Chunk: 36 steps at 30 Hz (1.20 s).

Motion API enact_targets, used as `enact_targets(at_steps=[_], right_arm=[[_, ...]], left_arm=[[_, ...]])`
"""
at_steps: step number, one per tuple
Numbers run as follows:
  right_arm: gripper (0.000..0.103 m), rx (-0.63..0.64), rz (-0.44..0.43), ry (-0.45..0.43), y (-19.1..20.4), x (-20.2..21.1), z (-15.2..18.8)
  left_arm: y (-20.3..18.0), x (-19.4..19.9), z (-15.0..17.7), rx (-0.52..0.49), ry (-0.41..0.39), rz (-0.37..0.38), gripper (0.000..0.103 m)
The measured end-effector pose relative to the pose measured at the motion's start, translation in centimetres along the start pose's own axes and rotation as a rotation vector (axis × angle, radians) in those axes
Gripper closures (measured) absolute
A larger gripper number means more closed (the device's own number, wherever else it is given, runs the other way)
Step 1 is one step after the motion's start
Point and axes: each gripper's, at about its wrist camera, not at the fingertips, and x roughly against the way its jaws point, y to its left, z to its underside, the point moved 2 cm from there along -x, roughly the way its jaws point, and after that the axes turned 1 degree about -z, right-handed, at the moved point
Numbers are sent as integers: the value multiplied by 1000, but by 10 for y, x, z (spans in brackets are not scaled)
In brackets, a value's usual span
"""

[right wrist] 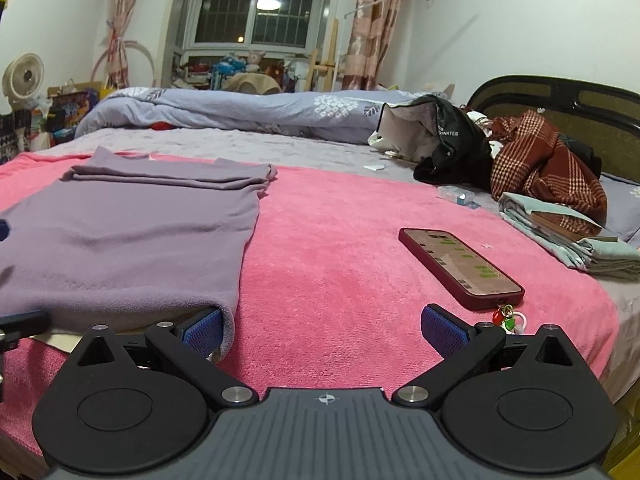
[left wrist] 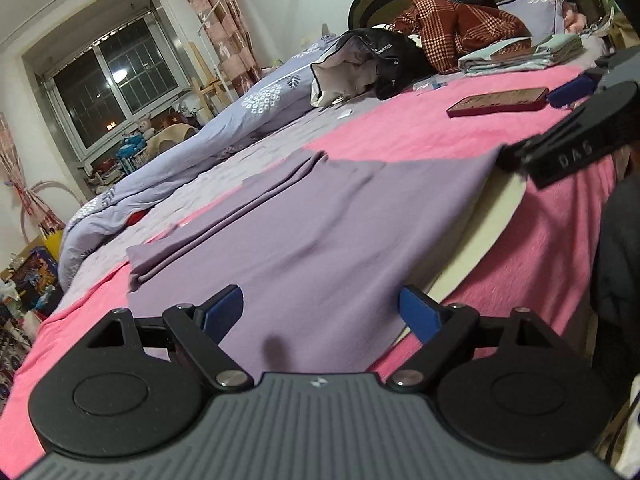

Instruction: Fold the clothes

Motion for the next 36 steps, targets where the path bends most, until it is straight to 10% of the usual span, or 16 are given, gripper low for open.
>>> enact_targets(at_steps=[7,14,36], right_arm=[[0,-27,4,-1,-2,-1,0],[0,-21,4,7,-3,-1,2],[0,-18,9,23,-1,-4,3]], left_arm=[[-11,7,-14,10,-54,149,16],[-20,-18,-28,66,-2,126,16],[99,18,58,199,220,-404,14]])
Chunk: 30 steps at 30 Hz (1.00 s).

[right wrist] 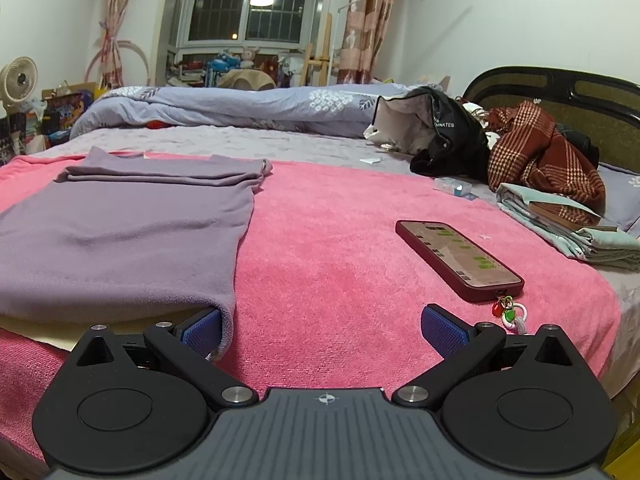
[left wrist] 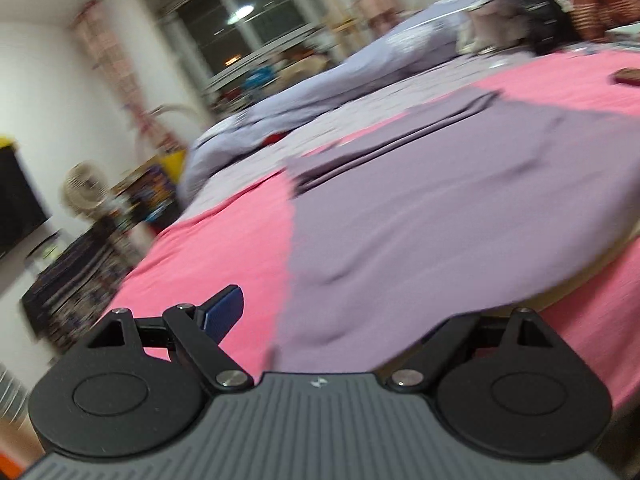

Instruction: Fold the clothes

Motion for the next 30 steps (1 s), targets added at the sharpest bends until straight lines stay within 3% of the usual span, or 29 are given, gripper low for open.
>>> enact_targets(at_steps=[3,6,12,14,16,17,18,19,21,22,24,30], right_arm=[[0,5,1,7,0,0,-1],[1,24,-14,18,1,0,-2],[32,105,-76,62,7,0,-3],[53,127,-110,82,11,-1,-2],[69,141,-141,106,16,-1,-2],[83,137,-164,117,19,0,-3],[89,132,-186,128,21,1,-4],[94,121,-203,138,23,2,-6],[96,102,-227,150,25,5,-12],[96,87,-238,155,24,6,-15],[96,60,-246,158,20,8,-23],[96,-47,-278,157,0,15,-40]], left_arm=[[24,-7,14,21,44,-81,14],[42,-8,19,65,59,-89,13],[40,-7,22,59,57,-102,13],[42,-6,23,70,57,-83,15],[46,-6,24,92,62,-49,23],[48,-5,23,109,68,-23,32],[51,-4,22,134,76,18,45],[53,-4,20,162,86,62,52],[56,-3,16,209,101,134,78],[57,-3,14,224,103,153,83],[61,-5,11,269,109,170,88],[88,-8,10,485,140,234,88]])
